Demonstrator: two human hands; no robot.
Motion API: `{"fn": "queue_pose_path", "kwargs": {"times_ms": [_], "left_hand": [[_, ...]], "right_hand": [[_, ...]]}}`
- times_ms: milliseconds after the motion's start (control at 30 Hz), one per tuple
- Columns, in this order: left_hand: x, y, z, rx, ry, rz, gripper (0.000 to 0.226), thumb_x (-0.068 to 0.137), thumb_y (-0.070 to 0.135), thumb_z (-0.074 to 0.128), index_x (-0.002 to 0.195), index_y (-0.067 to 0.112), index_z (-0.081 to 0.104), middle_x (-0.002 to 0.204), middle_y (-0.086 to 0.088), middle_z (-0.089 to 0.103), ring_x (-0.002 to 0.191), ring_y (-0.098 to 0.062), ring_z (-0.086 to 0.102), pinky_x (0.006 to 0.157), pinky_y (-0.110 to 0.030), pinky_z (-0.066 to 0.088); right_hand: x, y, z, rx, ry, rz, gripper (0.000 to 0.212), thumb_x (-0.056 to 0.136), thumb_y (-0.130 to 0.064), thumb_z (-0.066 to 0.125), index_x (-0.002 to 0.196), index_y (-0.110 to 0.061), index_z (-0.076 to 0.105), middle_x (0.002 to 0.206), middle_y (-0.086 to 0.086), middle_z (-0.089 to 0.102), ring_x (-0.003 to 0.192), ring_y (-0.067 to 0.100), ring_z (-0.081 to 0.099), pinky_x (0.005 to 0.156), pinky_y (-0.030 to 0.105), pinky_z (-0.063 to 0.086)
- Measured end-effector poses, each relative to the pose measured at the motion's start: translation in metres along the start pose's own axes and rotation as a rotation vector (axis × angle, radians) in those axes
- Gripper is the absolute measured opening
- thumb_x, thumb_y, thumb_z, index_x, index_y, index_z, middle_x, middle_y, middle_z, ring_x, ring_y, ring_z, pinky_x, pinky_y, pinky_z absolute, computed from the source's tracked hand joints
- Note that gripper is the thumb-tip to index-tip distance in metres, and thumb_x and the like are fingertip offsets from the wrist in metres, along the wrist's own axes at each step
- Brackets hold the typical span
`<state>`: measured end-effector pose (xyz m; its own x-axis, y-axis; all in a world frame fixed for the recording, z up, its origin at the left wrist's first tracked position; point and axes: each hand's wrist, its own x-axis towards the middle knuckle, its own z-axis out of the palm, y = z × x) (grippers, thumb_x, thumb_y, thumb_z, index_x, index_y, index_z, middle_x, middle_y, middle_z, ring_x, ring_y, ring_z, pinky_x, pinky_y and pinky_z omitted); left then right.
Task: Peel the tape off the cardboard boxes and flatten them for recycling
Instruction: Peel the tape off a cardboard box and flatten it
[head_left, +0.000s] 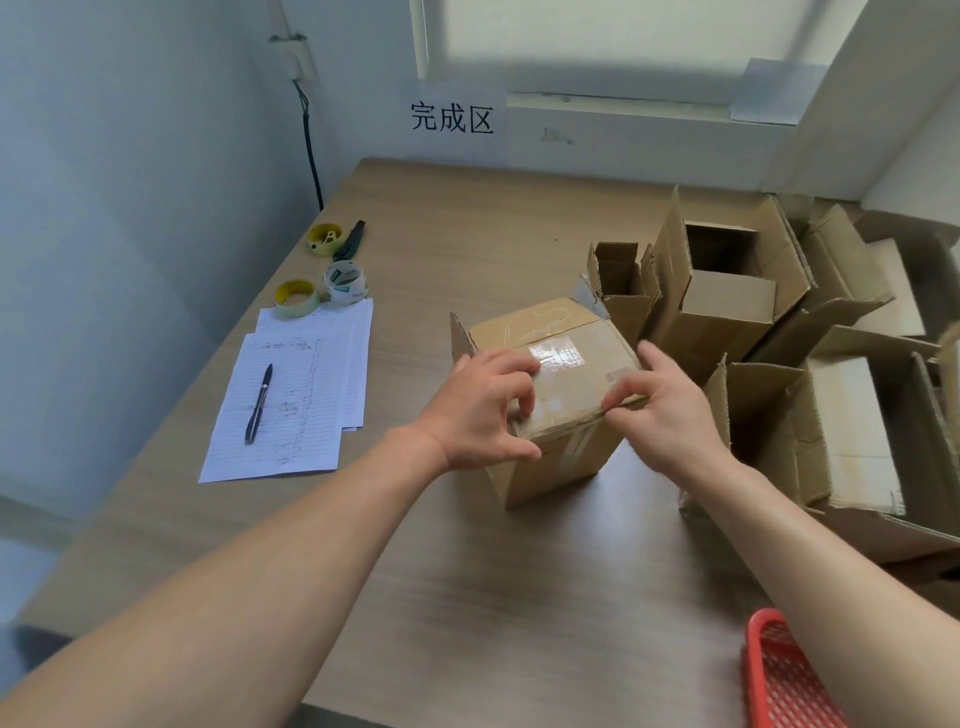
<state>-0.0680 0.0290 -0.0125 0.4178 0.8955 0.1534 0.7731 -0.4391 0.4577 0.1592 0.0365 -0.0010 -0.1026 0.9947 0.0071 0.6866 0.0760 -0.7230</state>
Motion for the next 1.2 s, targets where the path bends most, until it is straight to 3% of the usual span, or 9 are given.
{"fn": "queue_pose_path", "kwargs": {"times_ms": [100, 233, 333, 467, 567, 767, 933, 1000, 1200], "left_hand": [[-0.001, -0.001, 0.001, -0.097, -0.017, -0.033, 0.045, 0.057, 0.026, 0.096, 0.079, 0.01, 0.06, 0.135, -0.009, 0.059, 0.133, -0.026, 0.044, 0.105, -0.006, 0.017], [-0.006, -0.005, 0.003, -0.161, -0.028, -0.095, 0.05, 0.058, 0.027, 0.095, 0.079, 0.017, 0.05, 0.143, -0.007, 0.055, 0.143, -0.024, 0.036, 0.106, -0.011, 0.02], [-0.009, -0.007, 0.008, -0.185, -0.003, -0.101, 0.053, 0.057, 0.026, 0.095, 0.08, 0.017, 0.048, 0.145, -0.008, 0.054, 0.145, -0.025, 0.035, 0.11, -0.016, 0.023], [-0.012, -0.007, 0.013, -0.201, 0.009, -0.112, 0.057, 0.056, 0.021, 0.096, 0.085, 0.016, 0.047, 0.145, -0.009, 0.053, 0.145, -0.025, 0.034, 0.111, -0.021, 0.026], [-0.014, -0.009, 0.012, -0.213, 0.001, -0.131, 0.058, 0.056, 0.016, 0.095, 0.092, 0.013, 0.05, 0.146, -0.007, 0.05, 0.146, -0.022, 0.032, 0.109, -0.02, 0.027], [-0.013, -0.007, 0.005, -0.188, -0.068, -0.129, 0.064, 0.058, 0.012, 0.094, 0.108, 0.006, 0.055, 0.147, -0.007, 0.048, 0.144, -0.021, 0.033, 0.108, -0.019, 0.029], [-0.012, -0.009, 0.005, -0.183, -0.082, -0.128, 0.062, 0.064, 0.01, 0.09, 0.114, 0.01, 0.054, 0.151, -0.004, 0.044, 0.147, -0.018, 0.029, 0.113, -0.024, 0.029], [-0.013, -0.01, 0.007, -0.19, -0.078, -0.13, 0.06, 0.066, 0.01, 0.089, 0.115, 0.01, 0.053, 0.153, -0.004, 0.043, 0.149, -0.018, 0.026, 0.115, -0.025, 0.028], [-0.014, -0.015, 0.008, -0.202, -0.06, -0.128, 0.061, 0.066, 0.011, 0.09, 0.115, 0.007, 0.054, 0.152, -0.005, 0.044, 0.149, -0.02, 0.027, 0.111, -0.02, 0.026]], "right_hand": [[-0.002, -0.008, 0.011, -0.314, 0.005, -0.316, 0.009, 0.07, -0.014, 0.079, 0.07, -0.018, 0.072, 0.143, 0.007, 0.055, 0.138, 0.03, 0.041, 0.109, 0.049, 0.034], [-0.002, -0.02, 0.017, -0.311, -0.049, -0.342, 0.011, 0.07, -0.017, 0.079, 0.072, -0.022, 0.07, 0.099, -0.009, 0.067, 0.101, 0.021, 0.056, 0.088, 0.047, 0.047], [-0.006, -0.03, 0.024, -0.313, -0.102, -0.361, 0.013, 0.076, -0.023, 0.079, 0.084, -0.028, 0.071, 0.083, -0.013, 0.059, 0.088, 0.018, 0.056, 0.084, 0.037, 0.038], [-0.01, -0.038, 0.033, -0.377, -0.135, -0.338, 0.012, 0.08, -0.039, 0.077, 0.092, -0.038, 0.076, 0.08, -0.012, 0.058, 0.087, 0.014, 0.054, 0.085, 0.035, 0.03], [-0.012, -0.043, 0.039, -0.347, -0.134, -0.298, 0.005, 0.078, -0.04, 0.078, 0.08, -0.038, 0.075, 0.081, -0.011, 0.057, 0.09, 0.015, 0.054, 0.09, 0.038, 0.029], [-0.021, -0.042, 0.044, -0.273, -0.144, -0.232, 0.019, 0.076, -0.034, 0.08, 0.066, -0.034, 0.065, 0.086, -0.011, 0.058, 0.089, 0.008, 0.048, 0.106, 0.047, 0.022], [-0.024, -0.048, 0.051, -0.247, -0.05, -0.193, 0.021, 0.075, -0.044, 0.079, 0.087, -0.033, 0.067, 0.077, -0.017, 0.06, 0.089, 0.011, 0.056, 0.109, 0.047, 0.023], [-0.027, -0.052, 0.056, -0.288, -0.025, -0.172, 0.023, 0.077, -0.047, 0.077, 0.094, -0.032, 0.072, 0.079, -0.015, 0.062, 0.092, 0.014, 0.057, 0.11, 0.046, 0.022], [-0.035, -0.052, 0.071, -0.309, 0.054, -0.231, 0.009, 0.08, -0.036, 0.078, 0.075, -0.029, 0.075, 0.085, -0.011, 0.061, 0.094, 0.017, 0.051, 0.099, 0.049, 0.029]]}}
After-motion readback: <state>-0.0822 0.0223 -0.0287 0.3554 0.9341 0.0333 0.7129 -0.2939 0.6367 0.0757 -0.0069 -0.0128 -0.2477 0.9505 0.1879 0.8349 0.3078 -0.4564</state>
